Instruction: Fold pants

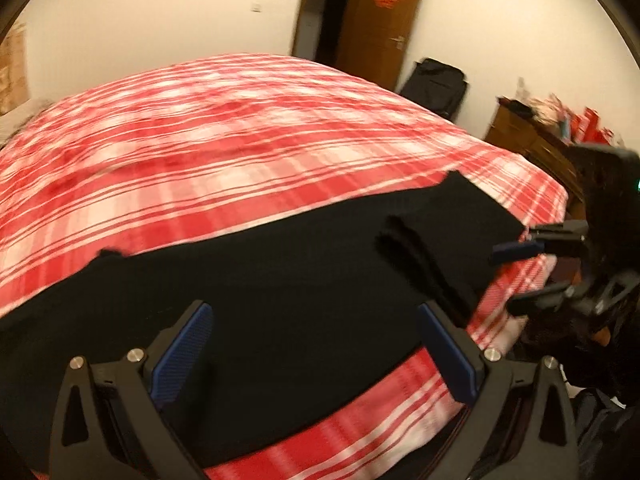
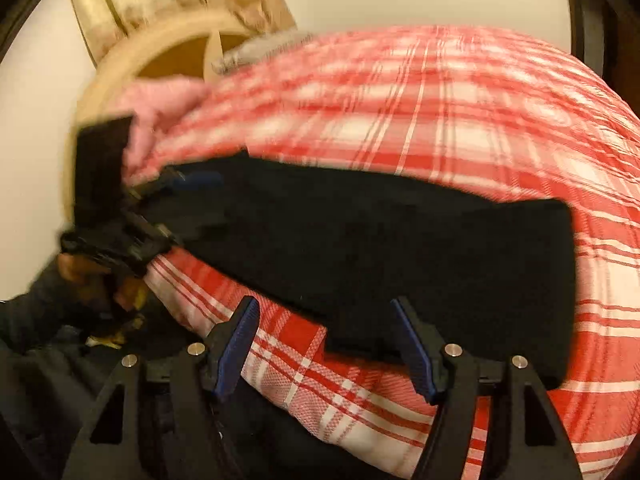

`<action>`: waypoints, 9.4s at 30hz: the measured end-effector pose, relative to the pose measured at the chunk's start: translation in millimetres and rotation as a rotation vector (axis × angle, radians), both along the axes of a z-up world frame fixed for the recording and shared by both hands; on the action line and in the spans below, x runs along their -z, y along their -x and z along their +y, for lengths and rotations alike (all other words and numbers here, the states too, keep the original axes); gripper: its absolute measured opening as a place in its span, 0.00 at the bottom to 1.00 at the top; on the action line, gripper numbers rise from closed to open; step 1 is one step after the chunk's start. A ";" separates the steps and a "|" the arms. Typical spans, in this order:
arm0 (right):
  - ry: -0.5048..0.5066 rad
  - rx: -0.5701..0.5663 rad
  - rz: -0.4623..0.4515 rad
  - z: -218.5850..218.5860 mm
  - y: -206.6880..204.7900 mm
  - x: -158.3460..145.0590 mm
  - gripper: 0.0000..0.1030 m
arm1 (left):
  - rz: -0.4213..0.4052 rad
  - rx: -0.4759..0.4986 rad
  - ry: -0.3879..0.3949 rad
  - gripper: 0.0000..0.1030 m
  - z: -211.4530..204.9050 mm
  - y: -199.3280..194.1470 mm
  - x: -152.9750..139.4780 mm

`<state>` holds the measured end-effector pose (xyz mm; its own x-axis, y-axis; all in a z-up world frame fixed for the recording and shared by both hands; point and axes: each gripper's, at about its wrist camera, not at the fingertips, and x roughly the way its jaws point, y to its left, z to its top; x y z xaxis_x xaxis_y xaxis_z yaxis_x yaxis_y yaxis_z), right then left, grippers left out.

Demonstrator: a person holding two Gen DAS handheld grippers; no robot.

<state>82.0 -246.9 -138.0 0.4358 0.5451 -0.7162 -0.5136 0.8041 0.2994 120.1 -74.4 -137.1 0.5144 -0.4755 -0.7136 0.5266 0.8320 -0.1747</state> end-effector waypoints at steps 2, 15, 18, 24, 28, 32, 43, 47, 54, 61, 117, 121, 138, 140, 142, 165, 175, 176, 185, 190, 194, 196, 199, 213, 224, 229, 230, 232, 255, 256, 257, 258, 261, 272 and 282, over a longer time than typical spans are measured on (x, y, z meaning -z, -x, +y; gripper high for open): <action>-0.030 0.023 -0.033 -20.7 2.6 -7.0 0.67 | 0.019 0.047 0.004 0.99 -17.3 -2.7 1.0; -0.202 0.389 -0.141 -117.0 -8.6 -0.3 0.67 | 0.238 0.169 0.053 0.64 -108.5 -26.5 29.2; -0.255 0.467 -0.139 -135.0 -10.2 0.9 0.67 | 0.221 0.167 0.031 0.45 -114.9 -25.1 27.7; -0.286 0.554 -0.113 -150.2 -12.3 7.7 0.68 | 0.267 0.138 0.068 0.12 -106.8 -33.0 26.5; -0.280 0.562 -0.115 -151.5 -11.0 11.2 0.68 | 0.229 0.137 0.085 0.12 -99.6 -29.6 10.8; -0.272 0.559 -0.117 -150.9 -12.6 13.5 0.68 | 0.181 0.104 0.104 0.12 -75.4 -34.3 -18.9; -0.257 0.539 -0.091 -143.1 -13.5 22.3 0.68 | 0.184 -0.021 0.018 0.11 -8.3 -46.6 -26.9; -0.249 0.530 -0.084 -139.1 -14.1 24.8 0.68 | 0.208 -0.064 0.028 0.11 13.7 -45.6 -17.6; -0.215 0.499 -0.088 -126.9 -13.3 27.2 0.68 | 0.234 -0.119 -0.010 0.12 28.3 -51.5 10.0; -0.168 0.463 -0.112 -115.2 -11.4 27.1 0.68 | 0.214 -0.118 0.045 0.12 37.4 -44.0 0.1; 0.072 0.158 0.007 8.7 -15.5 33.4 0.69 | 0.229 -0.208 0.077 0.40 68.8 -40.3 28.6; 0.078 0.150 0.031 2.5 -15.0 36.6 0.69 | 0.213 -0.221 0.076 0.48 75.3 -36.8 25.0; 0.144 -0.089 -0.038 109.8 -31.9 51.2 0.69 | 0.172 -0.288 0.038 0.58 73.9 -63.1 27.8; 0.163 -0.109 -0.077 112.2 -24.5 49.9 0.69 | 0.170 -0.296 0.048 0.58 80.1 -58.7 25.2; 0.143 -0.125 -0.086 109.0 -20.2 44.8 0.69 | 0.157 -0.306 0.066 0.58 90.4 -51.0 19.6; -0.033 -0.053 -0.151 82.6 -15.5 17.4 0.69 | 0.054 -0.770 0.068 0.62 337.9 -7.1 36.9; -0.028 -0.049 -0.135 83.0 -15.2 23.1 0.69 | 0.063 -0.750 0.065 0.57 337.8 -12.8 53.6; -0.028 -0.051 -0.136 83.1 -14.9 23.6 0.69 | 0.064 -0.750 0.052 0.57 336.6 -14.3 53.5; -0.020 -0.059 -0.130 87.4 -9.5 26.6 0.69 | 0.061 -0.739 0.024 0.52 336.6 -14.4 52.7; -0.014 -0.064 -0.126 90.5 -8.7 29.5 0.69 | 0.065 -0.737 0.000 0.41 330.2 -14.8 49.5; -0.010 -0.066 -0.122 91.6 -9.0 32.2 0.69 | 0.051 -0.738 -0.075 0.38 317.5 -16.0 46.7; -0.008 -0.066 -0.118 92.3 -9.5 33.1 0.69 | 0.056 -0.732 -0.069 0.32 318.0 -17.0 47.9; -0.006 -0.067 -0.125 92.7 -8.9 31.6 0.69 | 0.100 -0.713 0.037 0.20 329.1 -16.7 44.0; 0.009 0.020 -0.196 67.3 -6.6 3.9 0.69 | 0.109 -0.534 0.314 0.19 272.7 11.3 -41.7; 0.014 0.171 -0.260 -9.6 2.1 -15.3 0.69 | 0.170 -0.286 0.455 0.19 151.7 -13.1 -91.8; -0.024 0.289 -0.204 -51.6 -7.1 -2.7 0.69 | 0.191 -0.201 0.425 0.19 98.2 -33.9 -97.8; -0.027 0.320 -0.195 -60.0 -9.8 -0.3 0.69 | 0.197 -0.188 0.416 0.19 91.5 -38.0 -95.6; -0.035 0.372 -0.180 -73.6 -15.2 2.8 0.69 | 0.210 -0.154 0.385 0.19 69.1 -46.3 -88.6; -0.210 0.441 -0.083 -96.3 -27.0 21.5 0.69 | 0.126 0.013 0.236 0.59 -5.4 -31.0 -60.6; -0.233 0.418 -0.079 -92.0 -26.3 18.0 0.69 | 0.093 -0.004 0.210 0.62 1.4 -27.9 -62.4; -0.245 0.386 -0.076 -83.3 -26.0 13.9 0.69 | 0.061 -0.018 0.177 0.63 6.7 -25.4 -61.9; -0.238 0.371 -0.075 -76.0 -26.1 11.8 0.69 | 0.027 -0.035 0.134 0.63 13.4 -22.6 -60.6; -0.195 0.333 -0.046 -47.5 -35.5 11.7 0.69 | -0.042 -0.115 0.004 0.63 33.8 -24.2 -47.8; -0.145 0.298 0.047 -19.0 -60.3 30.3 0.14 | 0.069 -0.333 0.022 0.65 104.2 -54.4 4.6; -0.147 0.360 0.080 -43.2 -64.1 47.4 0.14 | 0.077 -0.350 -0.030 0.81 101.9 -76.8 29.4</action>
<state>146.1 -290.1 -185.4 0.5641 0.4669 -0.6810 -0.1771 0.8740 0.4525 197.0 27.5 -166.5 0.5867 -0.2588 -0.7674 0.1954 0.9648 -0.1759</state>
